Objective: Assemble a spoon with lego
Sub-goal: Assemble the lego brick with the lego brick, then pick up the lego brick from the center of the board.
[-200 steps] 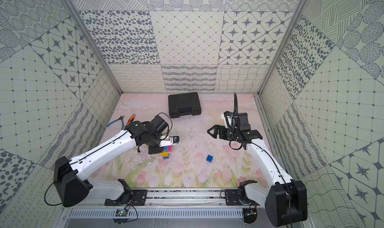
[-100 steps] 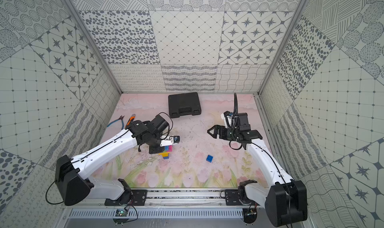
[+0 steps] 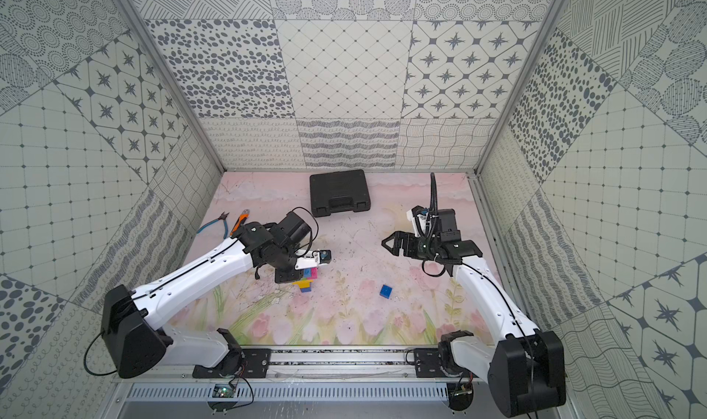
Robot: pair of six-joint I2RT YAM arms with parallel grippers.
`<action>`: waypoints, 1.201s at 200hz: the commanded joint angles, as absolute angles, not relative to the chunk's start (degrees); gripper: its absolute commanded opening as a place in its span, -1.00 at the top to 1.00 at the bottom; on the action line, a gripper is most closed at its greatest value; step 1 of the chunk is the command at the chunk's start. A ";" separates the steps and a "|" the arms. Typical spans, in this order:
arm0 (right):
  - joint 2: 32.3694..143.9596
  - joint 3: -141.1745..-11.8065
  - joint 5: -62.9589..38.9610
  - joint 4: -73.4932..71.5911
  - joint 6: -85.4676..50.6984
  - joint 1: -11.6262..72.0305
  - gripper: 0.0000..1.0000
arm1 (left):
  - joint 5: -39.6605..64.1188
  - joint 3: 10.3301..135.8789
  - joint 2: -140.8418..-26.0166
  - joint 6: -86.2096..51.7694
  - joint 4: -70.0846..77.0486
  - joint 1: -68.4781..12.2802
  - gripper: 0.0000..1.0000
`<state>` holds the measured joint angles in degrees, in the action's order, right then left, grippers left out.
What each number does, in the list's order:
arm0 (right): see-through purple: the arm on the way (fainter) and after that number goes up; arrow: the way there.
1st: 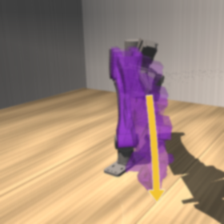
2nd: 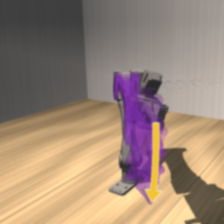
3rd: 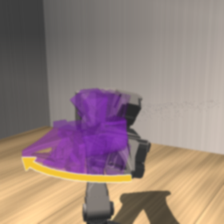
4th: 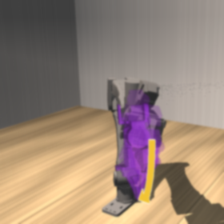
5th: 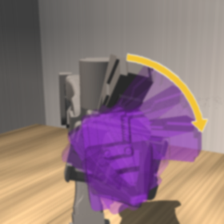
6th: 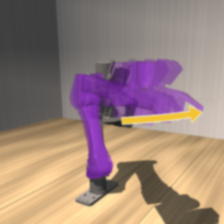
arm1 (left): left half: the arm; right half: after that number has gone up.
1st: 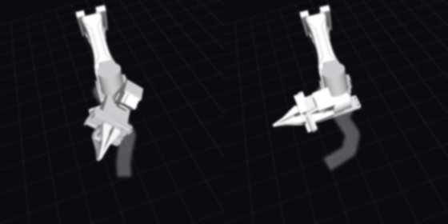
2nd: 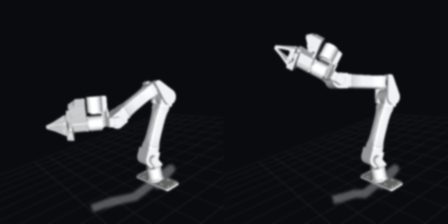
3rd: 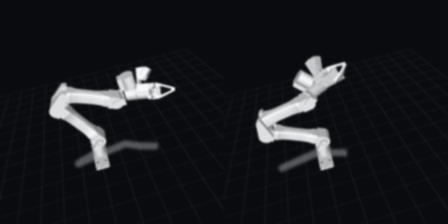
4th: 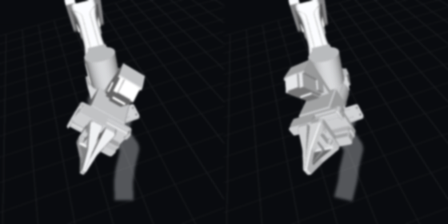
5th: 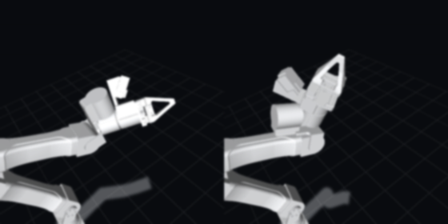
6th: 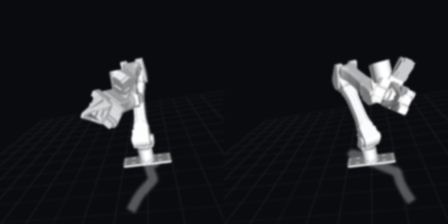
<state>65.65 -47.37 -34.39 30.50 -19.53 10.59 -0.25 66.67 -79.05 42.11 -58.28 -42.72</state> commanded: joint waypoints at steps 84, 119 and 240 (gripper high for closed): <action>64.31 -47.51 -35.07 28.24 -19.69 10.94 -0.96 | -1.96 70.95 -78.05 41.04 -61.18 -42.84 -0.34; 64.55 -49.16 -30.93 33.66 -20.96 10.99 -0.96 | -1.25 72.66 -75.71 39.37 -60.59 -42.77 -0.62; 73.12 -48.62 -3.37 48.93 -39.50 33.19 -0.88 | -10.94 56.28 -49.45 -16.49 -38.26 -33.67 -0.58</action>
<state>73.38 -51.00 -9.74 50.02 -31.14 31.33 -4.93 64.73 -56.84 6.72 -46.09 -36.75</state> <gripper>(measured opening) 0.973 0.787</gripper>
